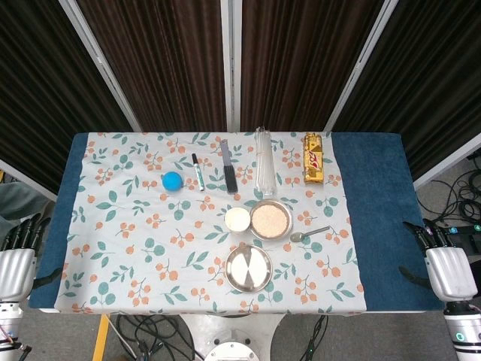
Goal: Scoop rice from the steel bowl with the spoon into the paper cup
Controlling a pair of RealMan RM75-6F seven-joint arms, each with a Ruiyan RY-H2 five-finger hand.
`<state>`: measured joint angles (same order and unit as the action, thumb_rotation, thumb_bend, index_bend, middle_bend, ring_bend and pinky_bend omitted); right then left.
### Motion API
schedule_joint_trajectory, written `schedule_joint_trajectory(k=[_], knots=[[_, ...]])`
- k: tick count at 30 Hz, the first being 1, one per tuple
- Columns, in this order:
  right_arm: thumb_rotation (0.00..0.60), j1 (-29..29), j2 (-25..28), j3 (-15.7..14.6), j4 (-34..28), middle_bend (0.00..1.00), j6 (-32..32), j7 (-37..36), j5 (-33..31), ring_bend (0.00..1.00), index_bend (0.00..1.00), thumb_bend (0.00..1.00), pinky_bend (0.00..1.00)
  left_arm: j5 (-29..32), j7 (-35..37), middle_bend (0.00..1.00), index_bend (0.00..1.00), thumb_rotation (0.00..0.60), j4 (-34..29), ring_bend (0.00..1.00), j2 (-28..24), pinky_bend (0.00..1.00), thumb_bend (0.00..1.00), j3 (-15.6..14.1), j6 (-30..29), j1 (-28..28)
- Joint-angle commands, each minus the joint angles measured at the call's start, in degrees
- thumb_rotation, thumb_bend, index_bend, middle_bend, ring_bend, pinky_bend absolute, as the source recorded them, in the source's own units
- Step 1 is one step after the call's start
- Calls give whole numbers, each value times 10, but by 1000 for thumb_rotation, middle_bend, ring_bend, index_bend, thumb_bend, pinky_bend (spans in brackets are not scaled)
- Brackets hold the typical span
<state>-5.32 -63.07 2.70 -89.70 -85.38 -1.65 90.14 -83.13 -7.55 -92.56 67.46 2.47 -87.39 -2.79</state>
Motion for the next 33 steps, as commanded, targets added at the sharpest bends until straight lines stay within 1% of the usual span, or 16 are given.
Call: schedule_joint_trajectory(k=[1, 8, 11, 13, 14, 17, 19, 24, 28, 33], knots=[[600, 1, -1, 0, 3, 249, -6, -3, 5, 89, 167, 26, 173, -2, -3, 129, 126, 600, 0, 81, 4, 122, 55, 1, -5, 2], [600, -7, -3, -4, 7, 259, 0, -10, 19, 89, 167, 26, 173, -10, -5, 129, 126, 600, 5, 81, 9, 122, 54, 0, -9, 3], [600, -26, -6, -4, 9, 298, 26, -1, 27, 100, 174, 26, 175, -13, -4, 129, 126, 600, 6, 81, 10, 122, 55, 2, -13, 3], [600, -43, -11, -2, 10, 341, 49, 7, 27, 114, 218, 26, 181, -13, -3, 129, 126, 600, 7, 81, 11, 122, 54, 3, -14, 3], [600, -56, -16, 2, 13, 355, 68, 13, 24, 114, 262, 27, 185, -13, -2, 129, 126, 600, 8, 81, 11, 122, 54, 3, -14, 3], [600, -87, -33, 8, 30, 365, 111, 13, 20, 115, 350, 40, 189, -14, 0, 129, 126, 600, 9, 81, 11, 122, 55, 2, -15, 4], [600, -112, -49, 12, 48, 366, 149, 12, 14, 115, 373, 45, 191, -14, 2, 129, 126, 600, 10, 81, 10, 122, 54, 2, -15, 5], [600, -167, -103, 21, 115, 383, 227, 21, -8, 115, 377, 61, 191, -11, 7, 129, 126, 600, 13, 81, 10, 122, 54, 2, -13, 6], [600, -197, -148, 21, 171, 415, 260, 17, -10, 124, 390, 84, 191, -9, 9, 129, 127, 600, 14, 81, 10, 122, 54, 2, -11, 7], [600, -226, -194, 15, 232, 423, 280, 7, -1, 125, 427, 100, 191, -5, 8, 129, 126, 600, 15, 81, 11, 122, 55, 4, -5, 4]])
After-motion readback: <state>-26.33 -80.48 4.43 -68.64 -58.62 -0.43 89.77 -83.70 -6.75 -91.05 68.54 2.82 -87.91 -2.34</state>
